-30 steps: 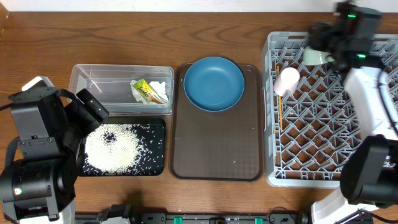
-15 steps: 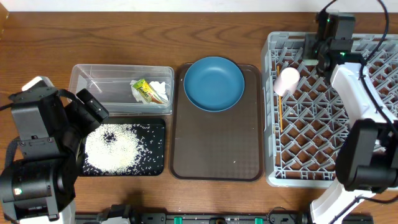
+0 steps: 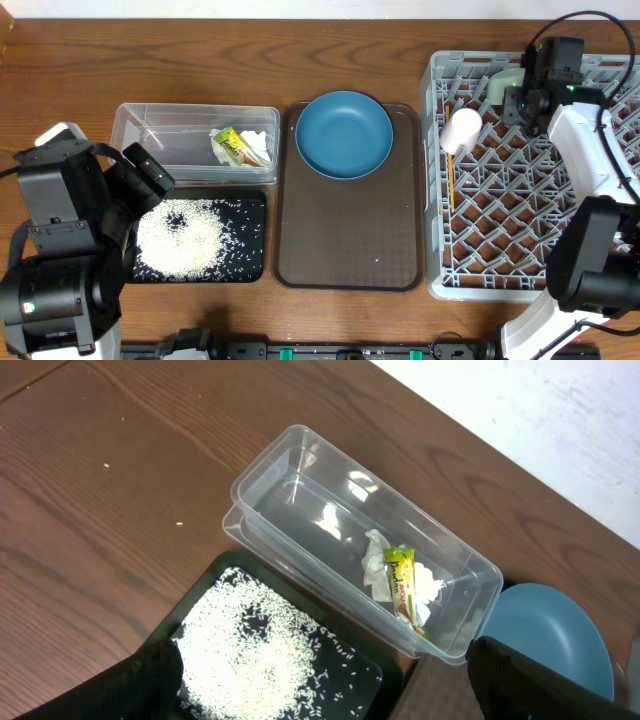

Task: Sort waste into correct bins and load items into the dishwasher rack
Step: 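Set the green bowl into the rack's back row and open the right gripper, then move the right gripper left to the blue plate's rim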

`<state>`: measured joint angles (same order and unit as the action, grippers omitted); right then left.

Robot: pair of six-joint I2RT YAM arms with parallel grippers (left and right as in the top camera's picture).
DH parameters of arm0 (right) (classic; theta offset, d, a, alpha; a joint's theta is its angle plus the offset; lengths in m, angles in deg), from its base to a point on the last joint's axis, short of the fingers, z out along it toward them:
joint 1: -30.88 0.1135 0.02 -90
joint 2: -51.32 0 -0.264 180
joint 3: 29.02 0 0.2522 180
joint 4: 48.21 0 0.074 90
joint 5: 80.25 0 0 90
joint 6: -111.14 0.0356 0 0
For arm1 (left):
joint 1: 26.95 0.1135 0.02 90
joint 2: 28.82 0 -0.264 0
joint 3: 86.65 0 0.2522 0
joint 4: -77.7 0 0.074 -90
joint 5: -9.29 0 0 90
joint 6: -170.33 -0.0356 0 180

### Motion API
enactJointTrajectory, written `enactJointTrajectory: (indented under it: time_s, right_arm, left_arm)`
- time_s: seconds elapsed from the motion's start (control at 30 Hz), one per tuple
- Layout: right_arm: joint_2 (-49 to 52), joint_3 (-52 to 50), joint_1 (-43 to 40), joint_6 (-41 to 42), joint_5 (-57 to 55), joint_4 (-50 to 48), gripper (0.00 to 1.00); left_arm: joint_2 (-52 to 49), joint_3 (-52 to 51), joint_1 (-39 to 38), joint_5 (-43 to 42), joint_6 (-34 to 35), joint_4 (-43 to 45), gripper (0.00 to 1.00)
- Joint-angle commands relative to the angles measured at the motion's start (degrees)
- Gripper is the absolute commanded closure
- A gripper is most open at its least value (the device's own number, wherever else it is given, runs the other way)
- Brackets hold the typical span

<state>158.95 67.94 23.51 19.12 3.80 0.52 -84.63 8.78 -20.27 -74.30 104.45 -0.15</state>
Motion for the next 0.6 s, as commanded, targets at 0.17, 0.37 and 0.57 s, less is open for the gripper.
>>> enactJointTrajectory:
  time_s: [0.17, 0.37, 0.57]
  right_arm:
    - [-6.1, 0.6, 0.9, 0.3, 30.6, 2.1, 0.43]
    - [-6.8, 0.5, 6.1, 4.5, 42.6, 11.0, 0.17]
    - [-6.8, 0.3, 13.1, 8.2, 42.4, 16.3, 0.01]
  left_arm:
    - [0.1, 0.9, 0.3, 0.7, -0.5, 0.0, 0.06]
    - [0.1, 0.9, 0.3, 0.7, -0.5, 0.1, 0.06]
    - [0.1, 0.9, 0.3, 0.7, -0.5, 0.1, 0.06]
